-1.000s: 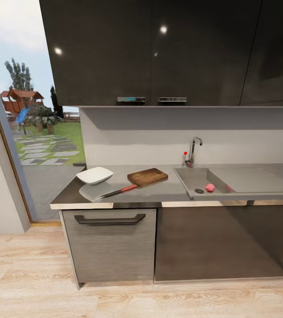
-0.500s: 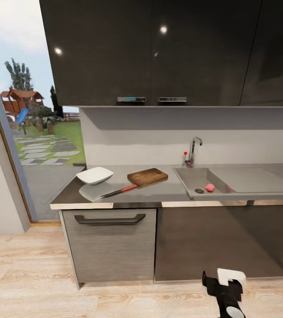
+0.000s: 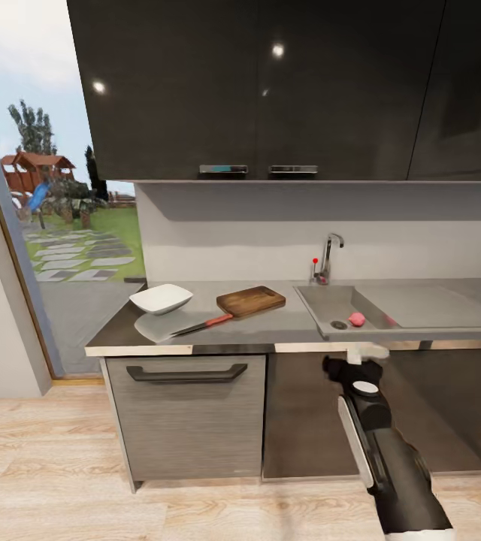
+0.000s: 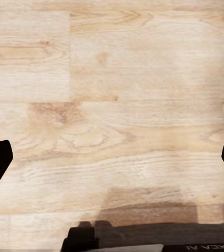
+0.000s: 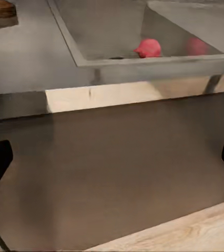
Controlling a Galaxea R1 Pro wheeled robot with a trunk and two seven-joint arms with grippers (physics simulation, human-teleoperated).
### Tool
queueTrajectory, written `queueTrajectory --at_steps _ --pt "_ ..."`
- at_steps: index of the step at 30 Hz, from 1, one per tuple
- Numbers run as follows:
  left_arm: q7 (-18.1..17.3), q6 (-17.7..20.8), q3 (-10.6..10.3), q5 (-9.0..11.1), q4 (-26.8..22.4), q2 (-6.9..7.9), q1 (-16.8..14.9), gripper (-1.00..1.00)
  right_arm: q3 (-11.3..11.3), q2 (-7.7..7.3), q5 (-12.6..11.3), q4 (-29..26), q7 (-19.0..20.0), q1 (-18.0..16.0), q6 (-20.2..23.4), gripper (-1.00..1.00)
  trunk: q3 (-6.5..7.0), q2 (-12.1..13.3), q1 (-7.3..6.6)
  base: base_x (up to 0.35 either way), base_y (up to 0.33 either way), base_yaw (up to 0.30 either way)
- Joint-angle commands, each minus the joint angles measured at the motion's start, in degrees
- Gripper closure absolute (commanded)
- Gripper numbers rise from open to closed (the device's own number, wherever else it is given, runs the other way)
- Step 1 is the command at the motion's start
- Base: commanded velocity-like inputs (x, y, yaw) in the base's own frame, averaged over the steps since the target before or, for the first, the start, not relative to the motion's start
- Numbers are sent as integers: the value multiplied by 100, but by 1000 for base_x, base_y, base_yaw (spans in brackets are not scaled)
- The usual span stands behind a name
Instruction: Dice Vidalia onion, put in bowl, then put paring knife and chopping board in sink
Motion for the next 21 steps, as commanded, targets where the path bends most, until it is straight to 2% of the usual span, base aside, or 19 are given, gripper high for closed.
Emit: queueTrajectory --at_steps 1,3,6,8,9,11,12,14,17,18,20,21 --pt "-4 -11 0 4 3 0 0 -100 27 70 78 -5 -66 -212 151 -100 -7 -3 0 0 0 0" --pt "-6 -11 7 2 10 2 0 -100 115 202 218 -3 -131 -610 418 -100 -7 -3 0 0 0 0" --pt "-7 -11 10 -1 13 3 0 -100 234 312 364 16 -160 -1008 719 -100 -7 -3 0 0 0 0" --pt "-7 -11 9 -1 14 3 0 -100 325 391 455 65 -161 -1422 984 -100 -7 -3 0 0 0 0" --pt "-7 -11 8 -1 15 3 0 -100 349 414 478 124 -162 -1649 1094 -100 -7 -3 0 0 0 0" --pt "-7 -11 12 -1 15 3 0 -100 365 430 493 231 -160 -1888 1191 -100 -7 -3 0 0 0 0" --pt "-7 -11 7 1 15 3 0 -100 374 439 501 388 -158 -2136 1267 -100 -7 -3 0 0 0 0" --pt "-7 -11 10 2 15 3 0 -100 383 448 507 744 -154 -2513 1339 -100 -7 -3 0 0 0 0" --pt "-7 -11 9 3 17 3 0 -100 390 454 506 1869 -139 -3277 1365 -100 -7 -3 0 6 -7 0" --pt "-7 -11 11 3 16 3 0 -100 390 455 506 2089 -135 -3405 1359 -100 -7 -3 0 38 -42 0" --pt "-7 -11 12 3 15 3 0 -100 391 456 493 3137 -116 -3999 1214 -100 -7 -3 0 111 -117 0" --pt "-7 -11 14 3 15 3 0 -100 388 456 490 3467 -110 -4180 1080 -100 -7 -3 0 171 -175 0"
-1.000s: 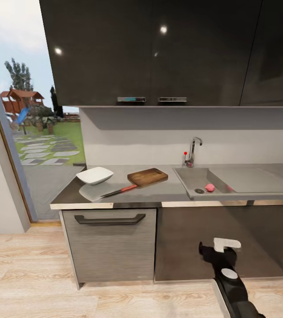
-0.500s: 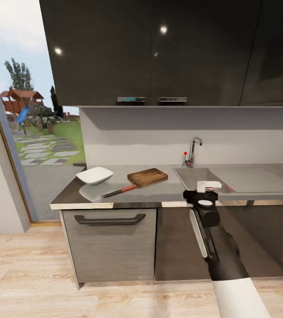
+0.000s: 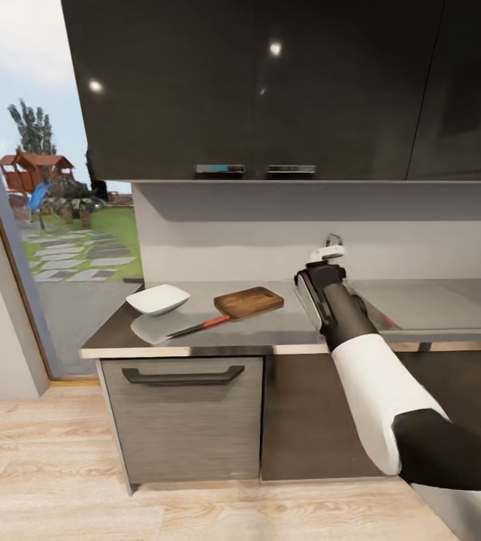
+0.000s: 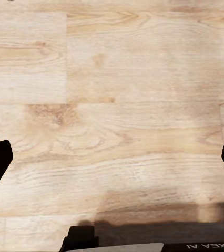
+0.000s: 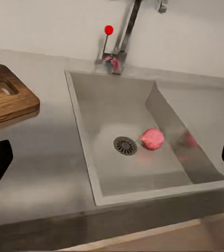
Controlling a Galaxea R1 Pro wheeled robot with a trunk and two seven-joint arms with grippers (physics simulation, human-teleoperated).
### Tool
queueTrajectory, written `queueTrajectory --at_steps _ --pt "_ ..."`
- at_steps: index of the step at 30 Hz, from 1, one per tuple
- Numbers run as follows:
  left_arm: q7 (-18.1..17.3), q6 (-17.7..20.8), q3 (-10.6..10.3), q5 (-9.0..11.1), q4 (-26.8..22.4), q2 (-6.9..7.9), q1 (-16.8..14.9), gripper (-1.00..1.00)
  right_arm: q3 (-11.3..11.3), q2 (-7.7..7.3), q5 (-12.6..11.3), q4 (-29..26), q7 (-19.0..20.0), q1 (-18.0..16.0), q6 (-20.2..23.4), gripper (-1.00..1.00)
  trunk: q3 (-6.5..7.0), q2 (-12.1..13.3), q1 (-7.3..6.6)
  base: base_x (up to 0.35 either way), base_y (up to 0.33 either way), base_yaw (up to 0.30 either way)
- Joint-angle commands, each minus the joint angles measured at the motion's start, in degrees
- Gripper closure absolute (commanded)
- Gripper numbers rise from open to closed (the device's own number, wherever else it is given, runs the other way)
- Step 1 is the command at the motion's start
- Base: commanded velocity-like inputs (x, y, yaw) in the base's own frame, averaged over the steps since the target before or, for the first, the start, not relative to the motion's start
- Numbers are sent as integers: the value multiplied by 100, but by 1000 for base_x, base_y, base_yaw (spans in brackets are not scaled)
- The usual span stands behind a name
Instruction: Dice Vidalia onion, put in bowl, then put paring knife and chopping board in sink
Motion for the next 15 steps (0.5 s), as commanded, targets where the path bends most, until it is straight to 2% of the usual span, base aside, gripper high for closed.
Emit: queueTrajectory --at_steps 1,5,8,11,12,13,15 --pt "-2 -11 1 3 -5 -2 0 -100 5 -3 53 148 23 -82 -32 -100 -6 -3 2 182 -185 0" --pt "-2 -9 3 3 -5 -5 0 -100 -10 -6 -39 639 59 -303 -336 -100 -6 -3 2 206 -212 0" --pt "5 1 4 12 55 -2 0 -100 -13 -13 -262 761 169 -354 -416 -100 -6 -3 2 222 -231 0" --pt "24 16 9 5 328 23 0 -100 -16 -41 -533 795 399 -372 -436 -100 -6 -3 2 226 -236 0" --pt "27 22 10 1 432 53 0 -100 -17 -45 -579 787 469 -375 -437 -100 -6 -3 2 228 -237 0" --pt "30 34 12 2 623 162 0 -100 -18 -50 -628 761 595 -377 -439 -100 -6 -3 2 228 -238 0" --pt "37 39 16 7 835 230 0 -100 -21 -52 -648 746 725 -378 -440 -100 -6 -3 2 228 -238 0"
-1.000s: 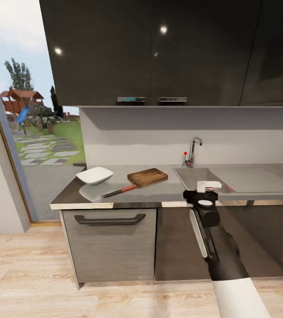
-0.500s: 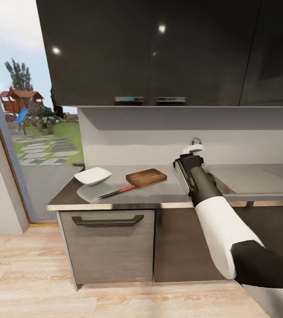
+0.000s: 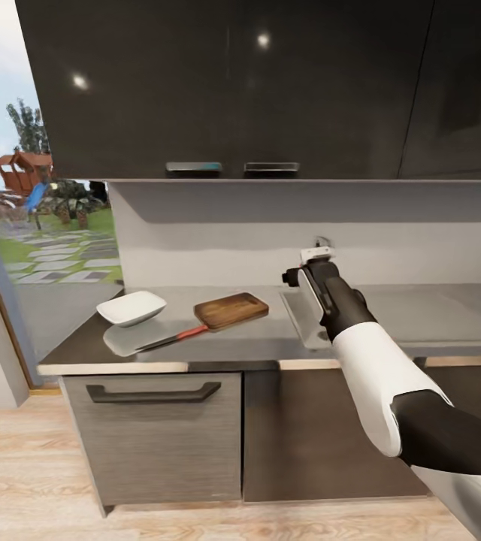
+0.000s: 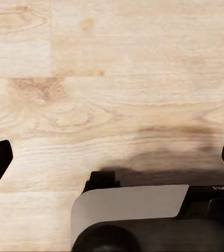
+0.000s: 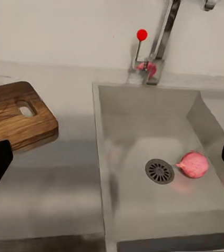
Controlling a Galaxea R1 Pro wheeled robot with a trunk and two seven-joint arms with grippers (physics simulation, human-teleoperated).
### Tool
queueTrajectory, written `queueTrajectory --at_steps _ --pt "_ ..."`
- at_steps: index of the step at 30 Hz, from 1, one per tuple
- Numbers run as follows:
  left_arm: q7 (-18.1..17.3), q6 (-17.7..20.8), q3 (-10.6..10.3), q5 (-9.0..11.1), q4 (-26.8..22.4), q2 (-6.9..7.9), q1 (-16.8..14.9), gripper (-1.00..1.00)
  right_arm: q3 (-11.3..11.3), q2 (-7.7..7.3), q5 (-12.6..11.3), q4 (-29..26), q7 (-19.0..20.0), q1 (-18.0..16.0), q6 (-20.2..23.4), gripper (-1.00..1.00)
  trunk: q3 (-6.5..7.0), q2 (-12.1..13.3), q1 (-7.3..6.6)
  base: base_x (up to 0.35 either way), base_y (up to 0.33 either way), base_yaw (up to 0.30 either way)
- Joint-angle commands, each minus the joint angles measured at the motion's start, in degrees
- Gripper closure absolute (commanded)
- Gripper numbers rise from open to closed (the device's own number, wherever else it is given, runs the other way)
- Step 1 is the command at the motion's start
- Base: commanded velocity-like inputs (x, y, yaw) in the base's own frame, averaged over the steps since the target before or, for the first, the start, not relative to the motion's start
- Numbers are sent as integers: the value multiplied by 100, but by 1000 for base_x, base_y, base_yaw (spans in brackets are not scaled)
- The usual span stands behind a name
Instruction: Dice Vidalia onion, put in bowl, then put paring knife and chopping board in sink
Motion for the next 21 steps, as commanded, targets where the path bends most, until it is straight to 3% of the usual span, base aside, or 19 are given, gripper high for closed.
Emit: queueTrajectory --at_steps 1,9,16,21 --pt "3 -11 7 8 164 30 -1 -100 15 -3 -8 -11 83 -3 32 -100 -6 -3 2 229 -239 0" --pt "14 -34 36 65 829 131 -1 -100 24 8 -30 28 967 -4 47 -100 -6 -3 2 163 -144 0" --pt "7 -43 19 194 936 148 -1 -100 38 30 -30 54 1089 -4 47 -100 -6 -3 2 25 -19 0" --pt "-1 -50 26 201 1064 148 -1 -100 38 27 -33 62 1096 -4 42 -100 -6 -3 2 190 -97 0"
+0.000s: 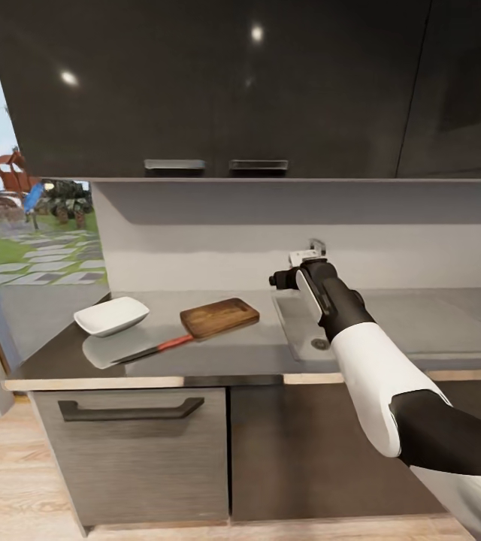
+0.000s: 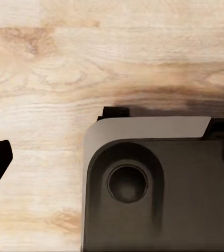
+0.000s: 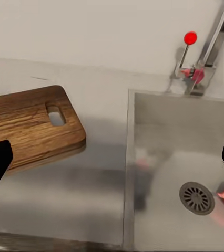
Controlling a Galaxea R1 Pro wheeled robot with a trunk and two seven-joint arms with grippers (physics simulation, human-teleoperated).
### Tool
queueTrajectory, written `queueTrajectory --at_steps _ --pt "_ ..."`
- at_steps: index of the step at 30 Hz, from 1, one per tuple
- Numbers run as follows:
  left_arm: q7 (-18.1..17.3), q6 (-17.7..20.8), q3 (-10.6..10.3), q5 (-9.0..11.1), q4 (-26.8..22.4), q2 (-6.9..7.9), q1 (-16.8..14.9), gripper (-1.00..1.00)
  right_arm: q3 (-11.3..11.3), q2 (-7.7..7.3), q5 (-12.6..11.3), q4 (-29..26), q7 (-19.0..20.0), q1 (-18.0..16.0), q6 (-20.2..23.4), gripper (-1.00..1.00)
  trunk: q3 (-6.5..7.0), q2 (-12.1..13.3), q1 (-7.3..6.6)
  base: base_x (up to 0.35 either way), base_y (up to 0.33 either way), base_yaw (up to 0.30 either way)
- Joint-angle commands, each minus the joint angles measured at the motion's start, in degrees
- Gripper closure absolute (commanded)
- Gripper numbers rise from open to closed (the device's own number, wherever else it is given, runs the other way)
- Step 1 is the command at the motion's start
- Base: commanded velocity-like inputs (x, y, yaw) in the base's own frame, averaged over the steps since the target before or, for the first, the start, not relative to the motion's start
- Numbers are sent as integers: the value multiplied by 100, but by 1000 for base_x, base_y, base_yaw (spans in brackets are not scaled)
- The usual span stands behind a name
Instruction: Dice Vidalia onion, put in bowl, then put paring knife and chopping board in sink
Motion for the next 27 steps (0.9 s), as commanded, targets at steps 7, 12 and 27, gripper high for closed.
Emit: queueTrajectory --at_steps 7,12,27 --pt "-14 -12 -7 27 100 4 0 -100 23 -4 -8 91 -16 -3 13 -100 -6 -3 3 305 -25 0" --pt "-28 -13 -9 30 315 8 0 -100 30 10 -9 127 8 -2 9 -100 -6 -3 3 305 -2 0" --pt "-36 -22 -18 32 1007 3 0 -100 33 80 -9 579 37 -3 -9 -100 -6 -3 3 62 0 0"
